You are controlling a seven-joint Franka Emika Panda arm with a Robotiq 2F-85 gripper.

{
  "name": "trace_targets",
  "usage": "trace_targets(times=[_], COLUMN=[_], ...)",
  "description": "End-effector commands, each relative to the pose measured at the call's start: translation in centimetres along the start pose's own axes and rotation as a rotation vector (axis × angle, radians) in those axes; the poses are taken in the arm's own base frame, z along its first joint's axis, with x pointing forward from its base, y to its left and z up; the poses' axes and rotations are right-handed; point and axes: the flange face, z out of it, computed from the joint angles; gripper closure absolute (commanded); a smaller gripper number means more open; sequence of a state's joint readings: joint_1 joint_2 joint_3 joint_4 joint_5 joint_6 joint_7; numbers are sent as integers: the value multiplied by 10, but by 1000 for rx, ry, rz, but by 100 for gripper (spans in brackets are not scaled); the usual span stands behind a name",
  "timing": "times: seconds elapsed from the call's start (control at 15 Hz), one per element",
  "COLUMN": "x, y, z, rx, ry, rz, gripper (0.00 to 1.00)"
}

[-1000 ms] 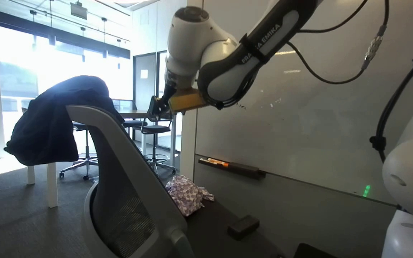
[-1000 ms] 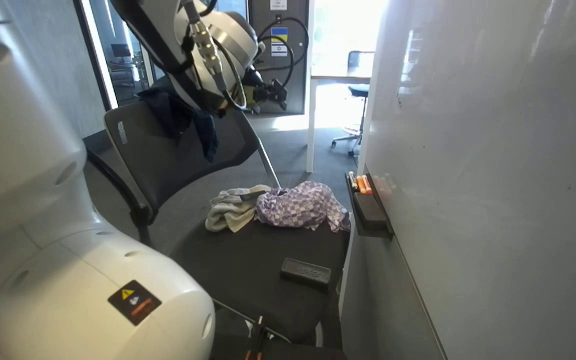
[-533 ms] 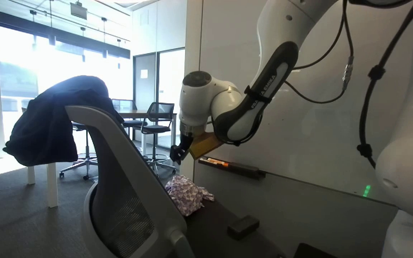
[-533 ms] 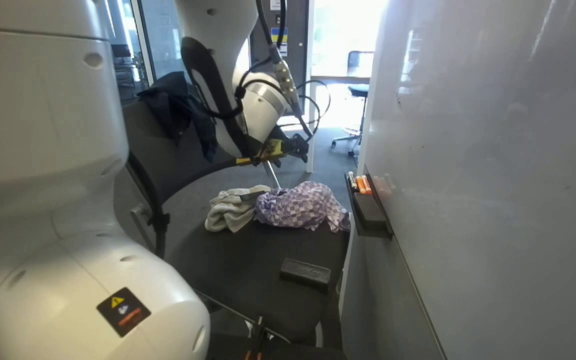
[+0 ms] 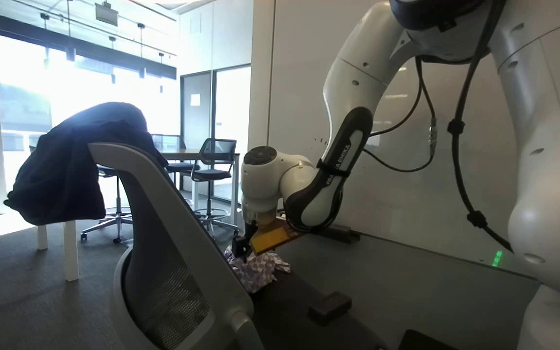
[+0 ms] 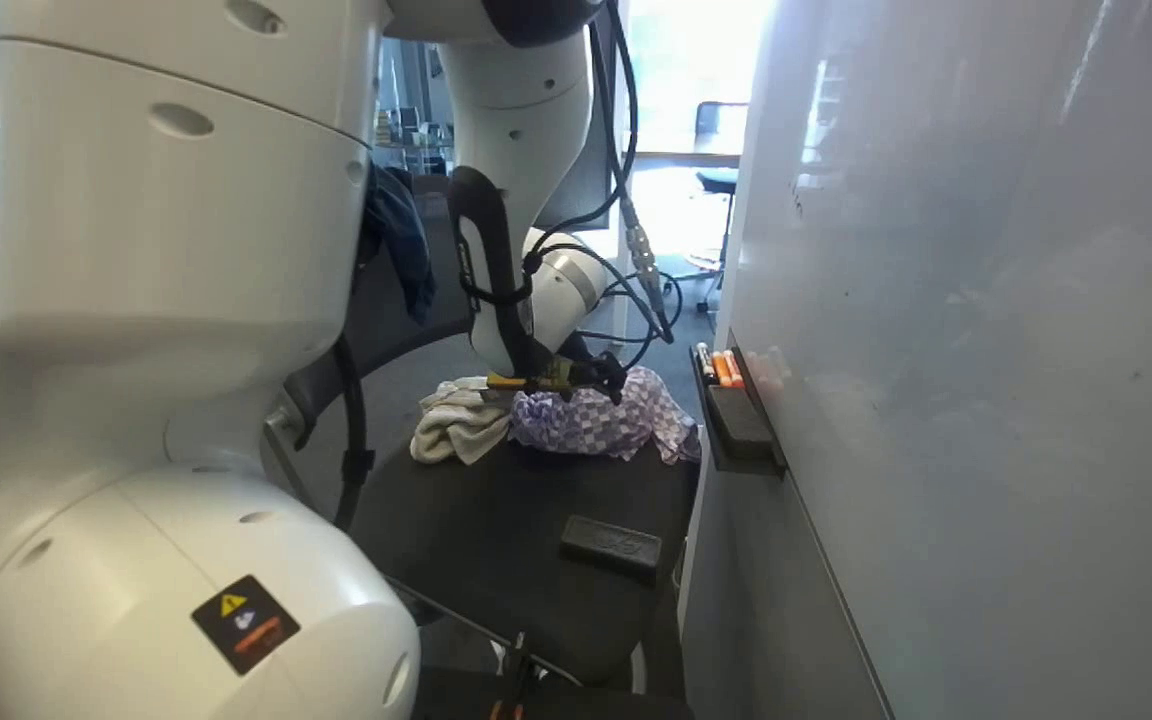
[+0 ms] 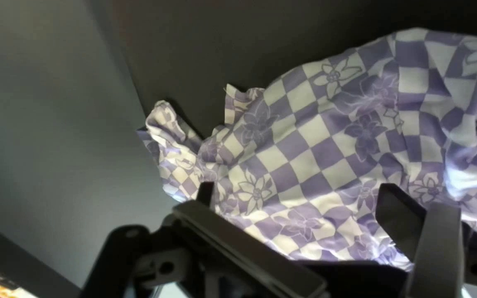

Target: Place the clothing on the backrest of the chair then pick up the towel.

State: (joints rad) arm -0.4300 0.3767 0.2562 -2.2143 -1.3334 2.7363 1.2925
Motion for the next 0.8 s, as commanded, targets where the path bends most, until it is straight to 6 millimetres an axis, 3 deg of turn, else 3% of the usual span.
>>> trace_targets(times=[0.0, 0.4, 0.47, 0.53, 0.73], x=[25, 22, 20, 19, 21], y=[-3, -4, -7, -9, -13], z=[32, 79, 82, 84, 82], rx=[10, 12, 29, 37, 60], ry=[46, 36, 30, 28, 37], rz=[75, 37, 28, 25, 22], gripper=[0, 0, 25, 25, 49])
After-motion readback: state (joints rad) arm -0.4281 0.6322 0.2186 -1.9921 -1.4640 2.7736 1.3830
